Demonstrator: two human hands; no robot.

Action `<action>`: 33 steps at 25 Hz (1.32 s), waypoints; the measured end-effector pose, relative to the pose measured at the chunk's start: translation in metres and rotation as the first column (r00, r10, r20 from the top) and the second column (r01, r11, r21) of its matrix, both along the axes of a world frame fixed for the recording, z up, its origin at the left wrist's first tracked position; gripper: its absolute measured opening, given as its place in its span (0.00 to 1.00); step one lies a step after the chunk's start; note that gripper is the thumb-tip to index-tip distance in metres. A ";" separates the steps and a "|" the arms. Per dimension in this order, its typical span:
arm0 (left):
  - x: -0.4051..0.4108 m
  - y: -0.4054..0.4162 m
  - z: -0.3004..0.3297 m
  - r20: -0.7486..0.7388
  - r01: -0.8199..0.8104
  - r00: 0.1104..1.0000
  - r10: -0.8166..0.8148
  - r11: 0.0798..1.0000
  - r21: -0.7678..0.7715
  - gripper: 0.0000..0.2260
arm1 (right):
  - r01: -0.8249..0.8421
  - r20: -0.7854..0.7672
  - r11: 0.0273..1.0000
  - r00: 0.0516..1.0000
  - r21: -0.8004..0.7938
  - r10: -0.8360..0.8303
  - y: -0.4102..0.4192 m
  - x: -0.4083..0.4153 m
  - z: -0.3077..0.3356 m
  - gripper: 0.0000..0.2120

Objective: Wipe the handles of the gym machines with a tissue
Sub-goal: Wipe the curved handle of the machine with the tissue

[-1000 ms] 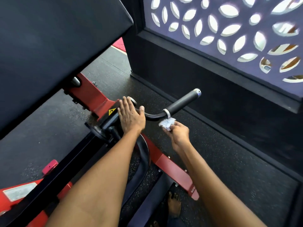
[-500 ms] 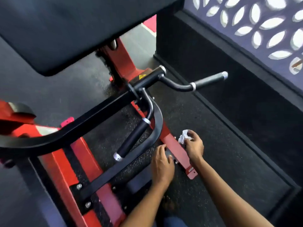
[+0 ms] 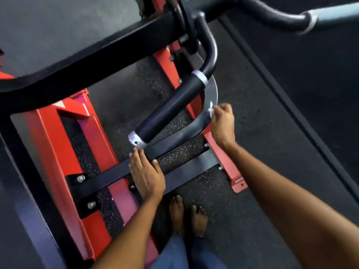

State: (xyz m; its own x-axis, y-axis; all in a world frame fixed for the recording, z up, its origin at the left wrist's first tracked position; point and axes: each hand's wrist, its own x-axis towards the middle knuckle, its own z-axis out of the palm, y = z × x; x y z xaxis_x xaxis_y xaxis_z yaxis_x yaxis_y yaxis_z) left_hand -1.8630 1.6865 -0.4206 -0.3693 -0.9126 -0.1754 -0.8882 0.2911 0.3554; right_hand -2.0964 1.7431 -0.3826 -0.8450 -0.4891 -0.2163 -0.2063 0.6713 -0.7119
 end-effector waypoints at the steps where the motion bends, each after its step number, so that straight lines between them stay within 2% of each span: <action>1: 0.004 -0.006 -0.007 0.021 -0.015 1.000 0.015 1.000 -0.002 0.24 | -0.057 -0.032 0.998 0.998 0.027 0.057 -0.008 -0.012 -0.006 0.10; 2: 0.008 -0.010 -0.012 0.043 -0.015 0.999 0.016 1.000 -0.004 0.24 | -0.098 -0.041 0.994 0.994 0.039 0.099 -0.013 -0.019 -0.011 0.08; 5: 0.016 -0.018 -0.025 0.084 0.017 0.996 -0.016 1.000 -0.001 0.25 | -0.200 -0.272 0.960 0.929 0.197 0.250 -0.010 -0.018 -0.029 0.06; 8: 0.024 -0.021 -0.034 0.122 0.052 0.991 -0.055 0.998 0.032 0.25 | -0.207 -0.272 0.967 0.932 0.147 0.241 -0.004 0.021 -0.045 0.08; 10: 0.027 -0.019 -0.037 0.129 0.078 0.988 -0.084 0.996 0.045 0.26 | -0.367 -0.256 0.918 0.882 0.150 0.394 -0.009 0.062 -0.045 0.10; 12: 0.029 -0.019 -0.037 0.128 0.091 0.987 -0.098 0.994 0.059 0.26 | -0.583 -0.225 0.795 0.762 0.168 0.607 -0.021 0.108 -0.041 0.12; 14: 0.036 -0.023 -0.034 0.141 0.117 0.982 -0.124 0.992 0.056 0.26 | -0.746 -0.241 0.628 0.582 0.221 0.777 -0.024 0.130 -0.044 0.12; 15: 0.040 -0.025 -0.033 0.154 0.143 0.977 -0.148 0.989 0.045 0.26 | -0.743 -0.288 0.634 0.572 0.213 0.768 -0.023 0.127 -0.041 0.11; 17: 0.047 -0.029 -0.032 0.171 0.181 0.967 -0.187 0.982 0.053 0.27 | -0.588 -0.306 0.802 0.748 0.108 0.589 -0.014 0.095 -0.041 0.09; 18: 0.048 -0.030 -0.033 0.179 0.185 0.964 -0.195 0.980 0.072 0.28 | -0.470 -0.299 0.875 0.823 0.118 0.482 -0.006 0.072 -0.045 0.11; 21: 0.045 -0.029 -0.036 0.192 0.166 0.965 -0.180 0.982 0.086 0.31 | -0.316 -0.316 0.913 0.866 0.257 0.388 0.011 0.009 -0.059 0.17; 23: 0.044 -0.029 -0.036 0.191 0.168 0.965 -0.182 0.982 0.084 0.32 | -0.305 -0.304 0.925 0.880 0.225 0.364 0.008 0.014 -0.067 0.19; 25: 0.048 -0.031 -0.035 0.206 0.186 0.957 -0.203 0.978 0.096 0.36 | -0.396 -0.290 0.901 0.854 0.177 0.432 -0.002 0.053 -0.072 0.22; 26: 0.050 -0.031 -0.034 0.212 0.197 0.953 -0.215 0.975 0.103 0.37 | -0.474 -0.275 0.867 0.822 0.155 0.499 -0.009 0.077 -0.072 0.24; 28: 0.051 -0.032 -0.032 0.206 0.205 0.952 -0.228 0.971 0.124 0.42 | -0.651 -0.267 0.745 0.700 0.144 0.663 -0.026 0.118 -0.069 0.27; 31: 0.050 -0.034 -0.028 0.211 0.208 0.948 -0.239 0.965 0.160 0.47 | -0.841 -0.245 0.481 0.426 0.248 0.871 -0.037 0.132 -0.062 0.27; 32: 0.050 -0.034 -0.027 0.222 0.205 0.945 -0.241 0.964 0.172 0.47 | -0.853 -0.248 0.442 0.382 0.276 0.891 -0.034 0.121 -0.060 0.27; 33: 0.049 -0.034 -0.027 0.232 0.200 0.943 -0.240 0.963 0.182 0.47 | -0.842 -0.277 0.460 0.388 0.283 0.879 -0.027 0.107 -0.058 0.26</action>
State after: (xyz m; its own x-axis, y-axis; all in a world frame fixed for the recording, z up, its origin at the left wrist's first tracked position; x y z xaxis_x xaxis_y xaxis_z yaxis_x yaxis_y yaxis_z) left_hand -1.8135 1.6527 -0.4476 -0.4839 -0.7681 -0.4193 -0.8740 0.4487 0.1868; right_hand -1.9892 1.7162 -0.4410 0.0026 -0.9947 -0.1031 -0.9125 0.0398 -0.4070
